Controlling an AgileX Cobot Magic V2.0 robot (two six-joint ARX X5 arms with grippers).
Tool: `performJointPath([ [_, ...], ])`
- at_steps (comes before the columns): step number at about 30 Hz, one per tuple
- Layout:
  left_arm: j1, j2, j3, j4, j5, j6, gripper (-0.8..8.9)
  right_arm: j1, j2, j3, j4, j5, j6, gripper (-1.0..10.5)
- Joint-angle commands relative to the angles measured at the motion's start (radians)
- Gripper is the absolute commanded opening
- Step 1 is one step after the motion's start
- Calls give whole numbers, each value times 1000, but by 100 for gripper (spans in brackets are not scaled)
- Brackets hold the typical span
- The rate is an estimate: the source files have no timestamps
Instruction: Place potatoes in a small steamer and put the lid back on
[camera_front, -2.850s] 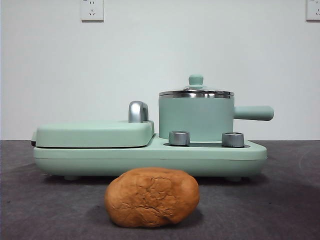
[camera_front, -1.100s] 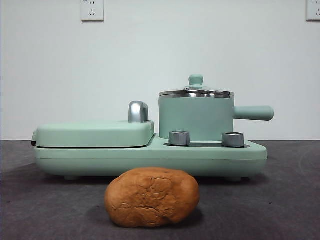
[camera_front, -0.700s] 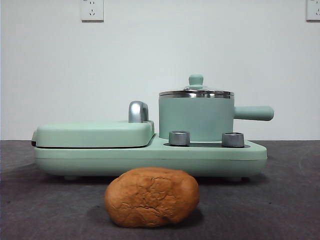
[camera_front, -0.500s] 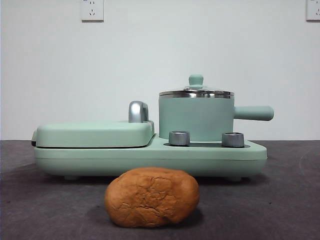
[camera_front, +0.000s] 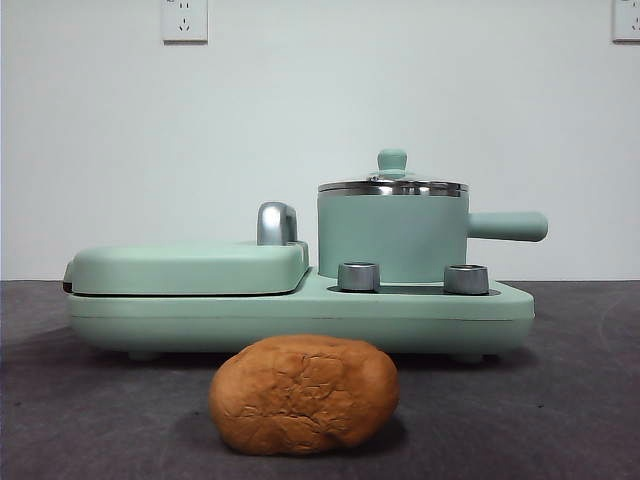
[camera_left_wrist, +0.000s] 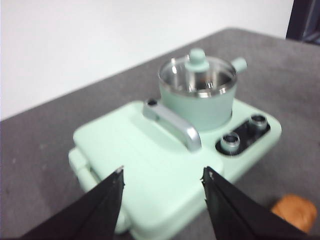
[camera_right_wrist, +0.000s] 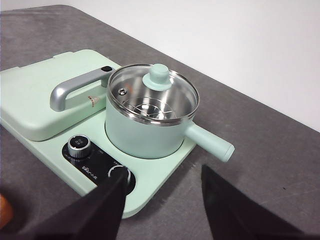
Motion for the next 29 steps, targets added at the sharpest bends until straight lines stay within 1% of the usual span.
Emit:
performJointPath([
  [1,-18,70,19,99,8,-65,257,0,3,18,9,3,-1,235],
  [6,-75,216,34,242,4,-87,257,0,3,18,9,6,0,234],
  [12,-184,419,96,383,-16,-87,255,0,3,18,9,6,0,234],
  [14,-223,487,125,426,-41,-85,255,0,3,18,9,6,1,234],
  [20,-325,674,242,447,-124,-84,255,0,3,18,8,6,4,234],
  [26,-412,833,377,451,-142,-76,255,0,3,18,8,7,4,234],
  [29,-444,909,443,476,-142,-76,255,0,3,18,8,7,4,234],
])
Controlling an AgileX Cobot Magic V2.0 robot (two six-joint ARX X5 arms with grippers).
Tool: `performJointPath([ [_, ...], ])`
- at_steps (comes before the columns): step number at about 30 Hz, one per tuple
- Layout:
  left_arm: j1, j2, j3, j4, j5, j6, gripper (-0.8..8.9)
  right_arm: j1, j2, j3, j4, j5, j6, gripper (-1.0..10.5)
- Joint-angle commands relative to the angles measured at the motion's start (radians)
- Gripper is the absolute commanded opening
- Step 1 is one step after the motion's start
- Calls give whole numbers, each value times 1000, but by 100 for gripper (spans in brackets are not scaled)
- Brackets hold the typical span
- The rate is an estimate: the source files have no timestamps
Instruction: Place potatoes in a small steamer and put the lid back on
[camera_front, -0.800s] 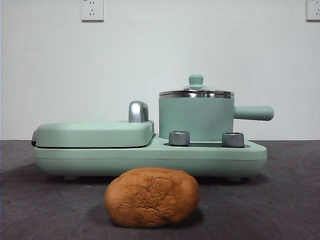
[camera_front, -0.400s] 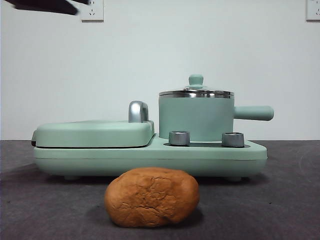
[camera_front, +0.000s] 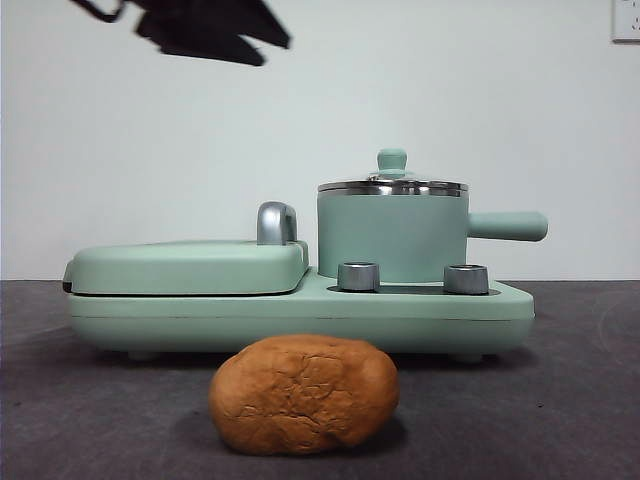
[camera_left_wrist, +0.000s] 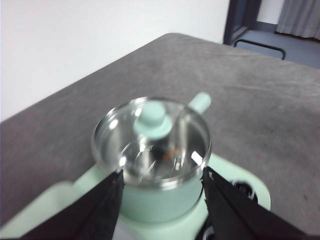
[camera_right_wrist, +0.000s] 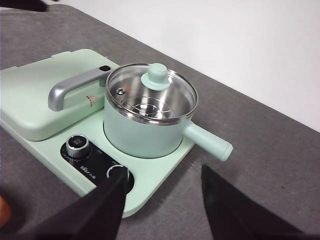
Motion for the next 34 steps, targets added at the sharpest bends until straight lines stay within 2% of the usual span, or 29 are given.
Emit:
performJointPath([
  [1,-26,73,77,30,-3,7,255,0,3,18,8,2,4,234],
  [5,-55,180,174,33,-32,6,255,0,3,18,8,2,4,234],
  [15,-100,391,331,54,-33,6,255,0,3,18,8,4,4,234],
  [21,-121,487,367,161,-62,-5,254,0,3,18,8,7,3,234],
  [34,-124,607,395,204,-120,-6,255,0,3,18,8,8,3,234],
])
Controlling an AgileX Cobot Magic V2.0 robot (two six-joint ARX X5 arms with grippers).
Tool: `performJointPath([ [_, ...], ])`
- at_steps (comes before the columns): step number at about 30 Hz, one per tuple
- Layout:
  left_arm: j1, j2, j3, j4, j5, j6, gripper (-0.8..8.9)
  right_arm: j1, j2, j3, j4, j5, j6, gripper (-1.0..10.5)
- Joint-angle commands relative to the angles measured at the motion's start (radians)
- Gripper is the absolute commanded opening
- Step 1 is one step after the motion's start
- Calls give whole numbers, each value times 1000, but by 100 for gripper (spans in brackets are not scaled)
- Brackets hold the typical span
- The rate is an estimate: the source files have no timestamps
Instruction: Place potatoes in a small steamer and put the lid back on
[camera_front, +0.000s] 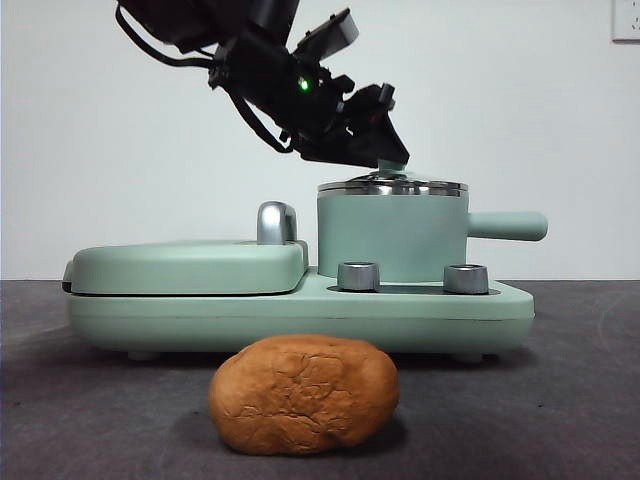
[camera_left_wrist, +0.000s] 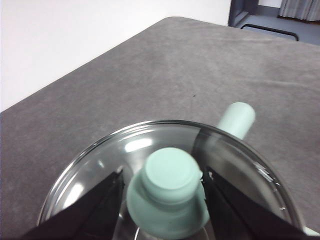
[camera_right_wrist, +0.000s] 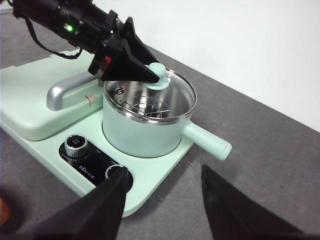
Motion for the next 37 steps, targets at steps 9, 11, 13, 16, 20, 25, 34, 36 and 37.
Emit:
performJointPath([
  [9,-5,42,29,26,-3,-4,253,0,3,18,8,3,3,234],
  [11,-5,43,29,29,-3,-4,253,0,3,18,8,3,3,234],
  [13,-5,44,29,42,-3,-4,249,0,3,18,8,3,3,234],
  [16,-5,44,29,66,-3,-4,248,0,3,18,8,3,4,234],
  [20,-5,44,29,68,-3,-4,233,0,3,18,6,3,4,234],
  [25,-5,44,29,62,-3,-4,209,0,3,18,-3,3,4,234],
  [34,-5,58,29,39,-3,-4,209,0,3,18,-3,3,4,234],
  [36,-6,63,29,39,-3,-4,209,0,3,18,-3,3,4,234],
  [37,-6,63,29,39,-3,-4,209,0,3,18,-3,3,4,234],
])
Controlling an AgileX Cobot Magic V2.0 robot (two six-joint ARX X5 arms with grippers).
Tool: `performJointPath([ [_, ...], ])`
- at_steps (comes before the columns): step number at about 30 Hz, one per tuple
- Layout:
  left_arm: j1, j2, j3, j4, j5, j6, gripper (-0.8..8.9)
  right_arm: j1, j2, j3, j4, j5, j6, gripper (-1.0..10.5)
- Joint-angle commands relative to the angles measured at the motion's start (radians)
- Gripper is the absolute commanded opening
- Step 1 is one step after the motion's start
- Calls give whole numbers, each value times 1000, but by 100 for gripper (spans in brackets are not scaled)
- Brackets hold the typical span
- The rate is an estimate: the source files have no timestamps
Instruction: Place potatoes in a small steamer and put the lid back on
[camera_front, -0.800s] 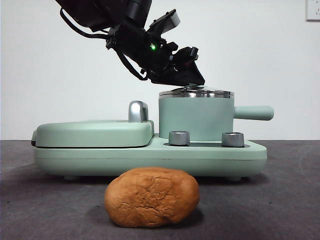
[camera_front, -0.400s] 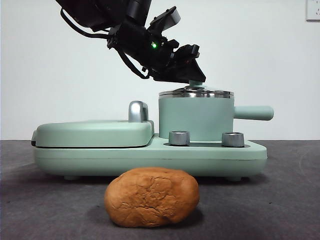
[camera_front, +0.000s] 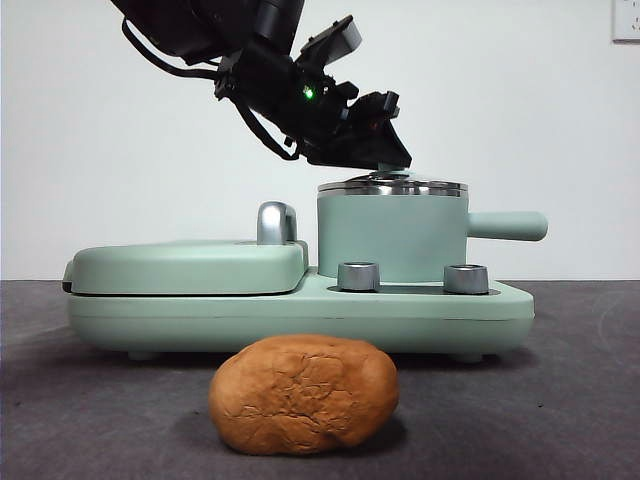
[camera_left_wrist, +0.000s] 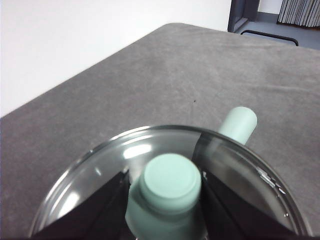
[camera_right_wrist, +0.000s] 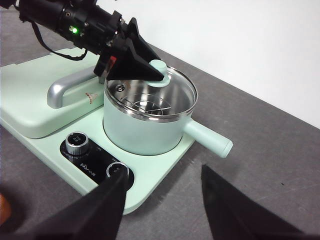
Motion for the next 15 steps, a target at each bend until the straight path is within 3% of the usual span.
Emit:
performJointPath([
  [1,-5,39,26,-2,-6,-1,209,0,3,18,6,3,3,234],
  [4,-5,39,26,-2,-6,-1,191,0,3,18,5,3,3,234],
  [9,-5,39,26,-2,-6,8,10,0,3,18,3,3,3,234],
  [15,-5,35,26,-2,-10,10,10,0,3,18,3,3,3,234],
])
